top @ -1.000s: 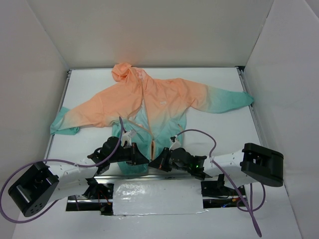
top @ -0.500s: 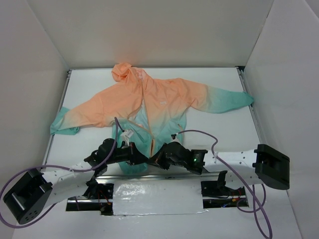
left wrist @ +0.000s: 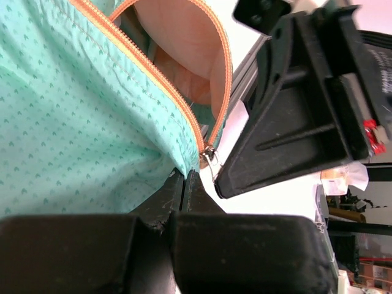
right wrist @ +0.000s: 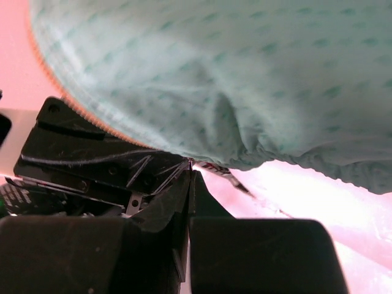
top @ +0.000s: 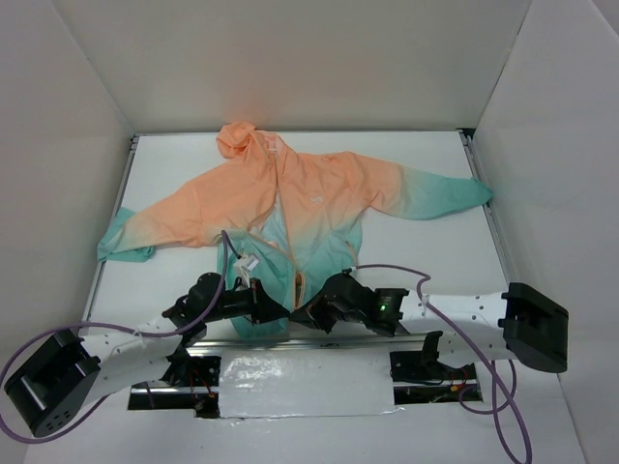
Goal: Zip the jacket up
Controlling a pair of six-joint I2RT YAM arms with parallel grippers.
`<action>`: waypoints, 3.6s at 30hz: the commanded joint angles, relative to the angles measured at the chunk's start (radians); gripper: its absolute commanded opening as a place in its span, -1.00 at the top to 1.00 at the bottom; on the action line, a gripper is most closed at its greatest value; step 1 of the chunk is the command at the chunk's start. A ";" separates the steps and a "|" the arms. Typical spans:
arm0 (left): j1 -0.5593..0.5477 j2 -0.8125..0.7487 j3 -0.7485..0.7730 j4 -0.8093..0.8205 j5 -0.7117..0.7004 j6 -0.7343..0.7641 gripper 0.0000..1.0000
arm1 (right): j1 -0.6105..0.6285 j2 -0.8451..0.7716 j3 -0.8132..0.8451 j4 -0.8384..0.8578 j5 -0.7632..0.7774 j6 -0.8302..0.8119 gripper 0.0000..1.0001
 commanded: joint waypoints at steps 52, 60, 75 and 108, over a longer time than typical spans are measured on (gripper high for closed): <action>-0.248 0.026 -0.033 0.145 -0.152 0.176 1.00 | -0.423 0.122 0.283 -0.242 -0.215 0.443 1.00; -0.278 0.026 -0.027 0.129 -0.162 0.177 1.00 | -0.471 0.186 0.585 -0.480 -0.032 0.353 1.00; -0.403 -0.089 -0.007 -0.104 -0.356 0.096 1.00 | -0.850 0.721 1.329 -0.547 0.029 0.022 1.00; -0.518 0.027 0.259 -0.587 -0.769 -0.164 -0.67 | -1.154 0.754 1.495 0.033 -0.242 -0.601 -0.69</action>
